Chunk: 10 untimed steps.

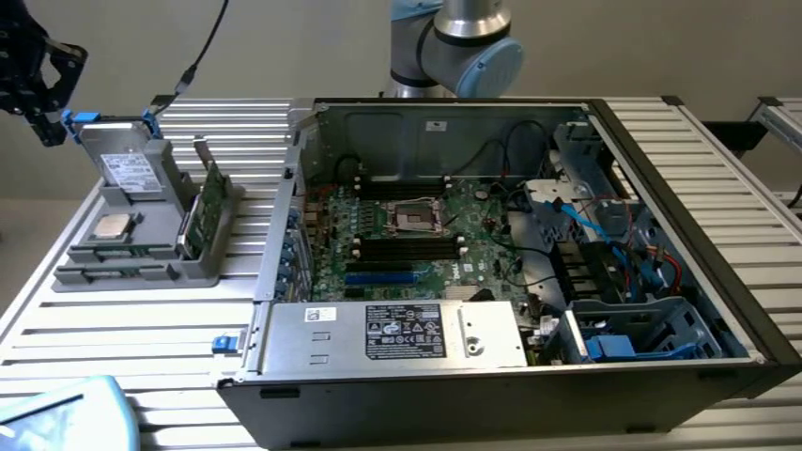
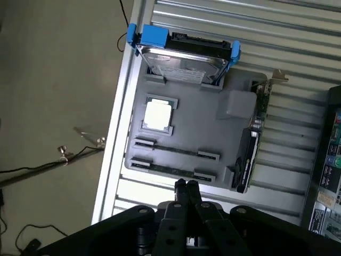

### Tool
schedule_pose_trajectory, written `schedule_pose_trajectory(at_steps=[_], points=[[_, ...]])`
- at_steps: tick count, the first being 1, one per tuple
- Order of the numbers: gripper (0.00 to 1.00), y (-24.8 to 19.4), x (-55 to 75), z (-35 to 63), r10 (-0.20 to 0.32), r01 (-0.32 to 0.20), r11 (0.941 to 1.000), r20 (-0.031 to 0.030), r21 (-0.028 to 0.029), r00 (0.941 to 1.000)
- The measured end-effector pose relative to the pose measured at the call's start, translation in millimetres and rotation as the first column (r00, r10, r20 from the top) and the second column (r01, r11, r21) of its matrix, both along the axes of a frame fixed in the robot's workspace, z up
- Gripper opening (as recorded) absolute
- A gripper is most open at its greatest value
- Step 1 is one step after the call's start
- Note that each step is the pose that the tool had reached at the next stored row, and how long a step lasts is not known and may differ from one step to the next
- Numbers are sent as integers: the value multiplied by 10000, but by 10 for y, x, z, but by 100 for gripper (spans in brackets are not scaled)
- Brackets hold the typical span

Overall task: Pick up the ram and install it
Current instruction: 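Pick up the ram and move it above insertion slot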

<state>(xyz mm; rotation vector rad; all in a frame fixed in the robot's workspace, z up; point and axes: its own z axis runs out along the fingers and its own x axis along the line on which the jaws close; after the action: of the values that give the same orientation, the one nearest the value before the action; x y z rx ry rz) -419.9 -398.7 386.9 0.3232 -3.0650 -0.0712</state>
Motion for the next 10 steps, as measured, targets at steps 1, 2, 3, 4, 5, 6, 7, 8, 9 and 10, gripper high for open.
schedule_pose_trajectory(at_steps=[1, 2, 3, 4, 5, 6, 7, 8, 9, 10], points=[[11, 0, 0, 0, 180, -180, 9998, 0, 0, 9998], [11, 0, 0, 0, 361, -361, 9993, -1, 0, 9993], [11, 0, 0, -1, 539, -539, 9985, 1, 0, 9985], [11, 0, 0, -1, 719, -719, 9974, 0, 0, 9974], [11, 0, 0, -2, 897, -897, 9960, 0, 0, 9960], [11, 0, 0, -2, 1083, -1083, 9941, 0, 0, 9941], [11, 0, 0, -2, 1272, -1272, 9919, 0, 0, 9919], [11, 0, 0, -4, 1450, -1450, 9894, 1, 2, 9894], [11, 0, 0, -5, 1629, -1629, 9866, 1, 5, 9866], [11, 0, 0, -6, 1810, -1810, 9835, 2, 8, 9835]])
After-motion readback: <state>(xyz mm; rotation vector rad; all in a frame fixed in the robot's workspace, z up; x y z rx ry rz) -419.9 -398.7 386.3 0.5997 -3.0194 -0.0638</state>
